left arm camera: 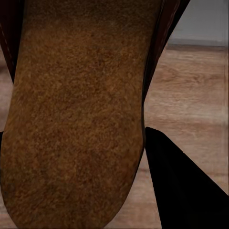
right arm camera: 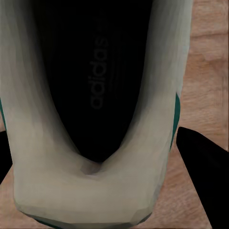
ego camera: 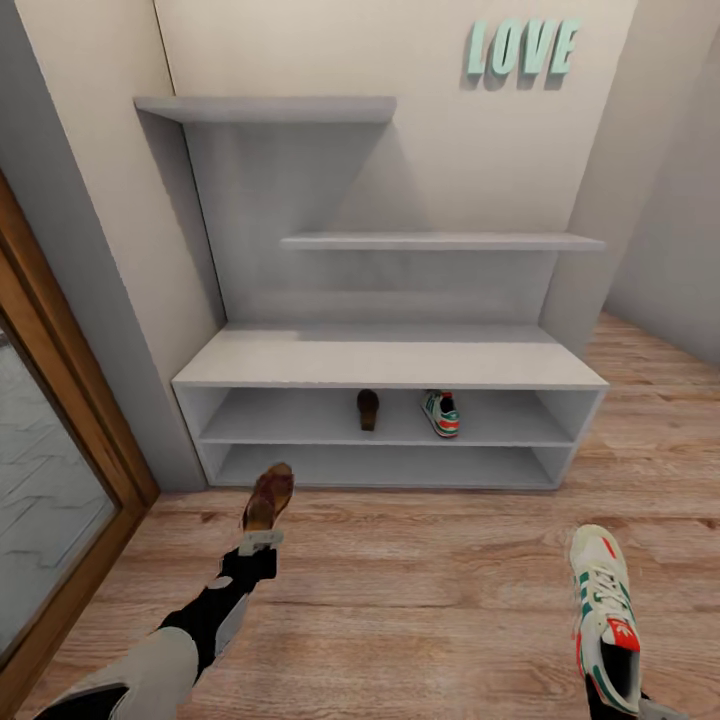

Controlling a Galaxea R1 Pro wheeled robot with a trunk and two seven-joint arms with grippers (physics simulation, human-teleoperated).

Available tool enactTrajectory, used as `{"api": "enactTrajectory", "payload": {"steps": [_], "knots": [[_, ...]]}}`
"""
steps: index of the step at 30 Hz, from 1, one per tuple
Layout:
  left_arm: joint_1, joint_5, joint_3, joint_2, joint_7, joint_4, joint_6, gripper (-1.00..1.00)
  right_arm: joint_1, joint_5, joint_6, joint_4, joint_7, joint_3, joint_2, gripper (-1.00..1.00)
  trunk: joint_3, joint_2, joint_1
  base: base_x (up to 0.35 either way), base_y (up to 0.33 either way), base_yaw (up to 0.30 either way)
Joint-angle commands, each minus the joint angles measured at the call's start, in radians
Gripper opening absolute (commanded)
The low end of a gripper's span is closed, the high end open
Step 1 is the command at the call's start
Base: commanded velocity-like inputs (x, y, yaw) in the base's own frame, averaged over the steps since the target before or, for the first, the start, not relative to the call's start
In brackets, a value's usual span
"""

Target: Pick up the two gym shoes and the two sandals from the corridor floor and place them onto the hallstand (shoe rack) in the corridor, making sure they are on the rack and not on the floor. Arrange them so the two gym shoes are next to each other and the two sandals are next to each other.

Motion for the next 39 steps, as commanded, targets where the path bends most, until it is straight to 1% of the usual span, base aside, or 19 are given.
{"api": "enactTrajectory", "payload": {"steps": [1,2,3,5,6,8,12,15,19,23,26,28,32,39], "knots": [[-0.036,-0.014,0.011,-0.006,0.002,-0.001,0.037,-1.00,-0.001,0.008,0.002,0.001,0.005,-0.032,-0.009,-1.00,-0.001,0.000,0.000,0.000,0.000,0.000],[-0.052,-0.014,0.010,-0.008,0.003,-0.001,0.055,-1.00,-0.001,0.008,0.003,0.001,0.005,-0.042,-0.013,-1.00,-0.001,0.000,0.000,0.000,0.000,0.000],[-0.083,-0.014,0.010,-0.013,0.003,-0.001,0.090,-1.00,-0.001,0.009,0.005,0.001,0.005,-0.059,-0.018,-1.00,-0.001,0.000,0.000,0.000,0.000,0.000],[-0.138,-0.016,0.009,-0.023,0.005,0.000,0.161,-1.00,-0.001,0.010,0.007,0.001,0.007,-0.077,-0.023,-1.00,-0.001,0.000,0.000,0.000,0.000,0.000],[-0.186,-0.018,0.006,-0.026,0.006,-0.001,0.233,-1.00,-0.001,0.011,0.008,0.001,0.009,-0.085,-0.022,-1.00,-0.001,0.000,0.000,0.000,0.000,0.000],[-0.210,-0.019,0.003,-0.024,0.008,-0.002,0.266,-1.00,-0.001,0.013,0.008,0.001,0.010,-0.086,-0.019,-1.00,-0.001,0.000,0.000,0.000,0.000,0.000],[-0.204,-0.021,-0.002,-0.022,0.000,-0.049,0.281,-1.00,-0.001,0.014,0.008,0.001,0.011,-0.086,-0.017,-1.00,-0.001,0.000,0.000,0.000,0.000,0.000],[-0.205,-0.022,-0.001,-0.022,-0.001,-0.055,0.283,-1.00,-0.001,0.015,0.008,0.001,0.011,-0.086,-0.017,-1.00,-0.002,0.000,0.000,0.000,0.000,0.000],[-0.217,-0.022,0.000,-0.023,-0.001,-0.059,0.297,-1.00,-0.001,0.015,0.008,0.001,0.011,-0.086,-0.017,-1.00,-0.019,-0.028,0.015,0.000,0.000,0.000],[-0.226,-0.022,0.000,-0.028,-0.003,-0.063,0.340,-1.00,-0.001,0.013,0.008,0.001,0.011,-0.088,-0.017,-1.00,-0.037,-0.056,0.030,0.000,0.000,0.000],[-0.241,-0.022,-0.001,-0.031,-0.004,-0.087,0.386,-1.00,-0.001,0.013,0.007,0.001,0.011,-0.089,-0.017,-1.00,-0.051,-0.077,0.042,0.000,0.000,0.000],[-0.245,-0.022,-0.001,-0.031,-0.004,-0.099,0.400,-1.00,-0.001,0.013,0.007,0.001,0.011,-0.088,-0.017,-1.00,-0.061,-0.091,0.050,0.000,0.000,0.000],[-0.250,-0.022,-0.002,-0.030,-0.003,-0.111,0.412,-1.00,-0.001,0.013,0.007,0.000,0.011,-0.089,-0.018,-1.00,-0.080,-0.119,0.065,0.000,0.000,0.000],[-0.252,-0.024,-0.001,-0.032,-0.003,-0.115,0.415,-1.00,-0.001,0.013,0.007,0.000,0.011,-0.088,-0.019,-1.00,-0.113,-0.168,0.092,0.000,0.000,0.000]]}}
